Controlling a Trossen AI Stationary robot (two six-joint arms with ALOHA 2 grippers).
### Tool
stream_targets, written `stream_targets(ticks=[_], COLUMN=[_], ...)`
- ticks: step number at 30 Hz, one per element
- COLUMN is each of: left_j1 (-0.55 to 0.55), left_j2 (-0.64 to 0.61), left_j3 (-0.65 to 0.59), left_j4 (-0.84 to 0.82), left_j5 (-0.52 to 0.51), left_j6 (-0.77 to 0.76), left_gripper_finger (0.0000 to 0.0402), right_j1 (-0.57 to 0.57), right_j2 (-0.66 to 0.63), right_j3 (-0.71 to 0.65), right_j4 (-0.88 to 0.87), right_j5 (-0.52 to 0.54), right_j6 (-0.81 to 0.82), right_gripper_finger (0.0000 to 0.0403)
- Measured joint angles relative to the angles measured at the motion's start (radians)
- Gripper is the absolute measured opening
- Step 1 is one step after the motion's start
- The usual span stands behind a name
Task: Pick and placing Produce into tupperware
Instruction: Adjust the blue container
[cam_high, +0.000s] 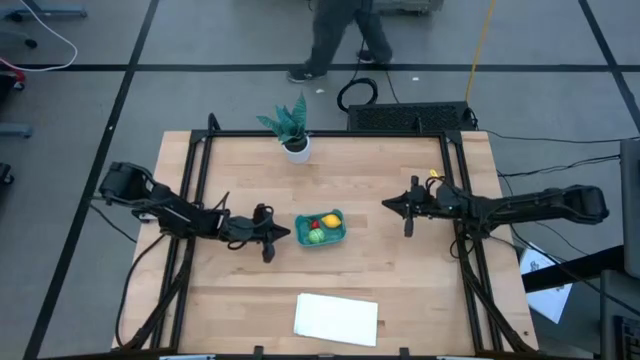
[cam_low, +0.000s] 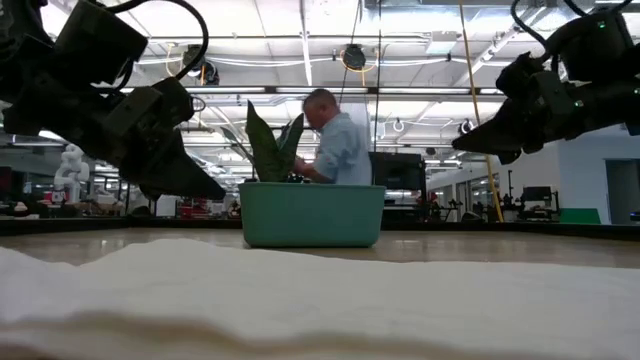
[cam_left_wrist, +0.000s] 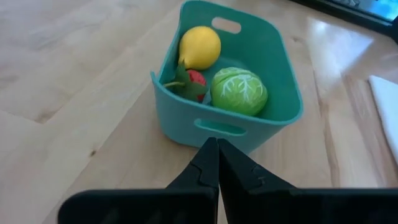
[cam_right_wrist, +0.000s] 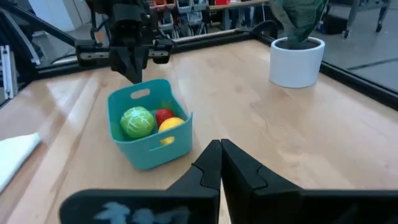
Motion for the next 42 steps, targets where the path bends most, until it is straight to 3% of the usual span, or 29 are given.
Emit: stream_targets(ticks=[22,42], left_j1=[-0.03,-0.03], left_j2=[0.06,0.076], left_j3=[-0.001,0.004], left_j4=[0.007,0.093], left_j5=[-0.089,-0.109], left_j6=[-0.052,-0.033], left_gripper_finger=[0.0,0.0], right_j1=[0.0,0.002], right_j2=[0.503,0.695], right_j3=[0.195,0.269], right_j4=[0.134,0.224], right_j5=[-0.055,-0.083], right_j6=[0.026,0.056], right_gripper_finger=[0.0,0.0])
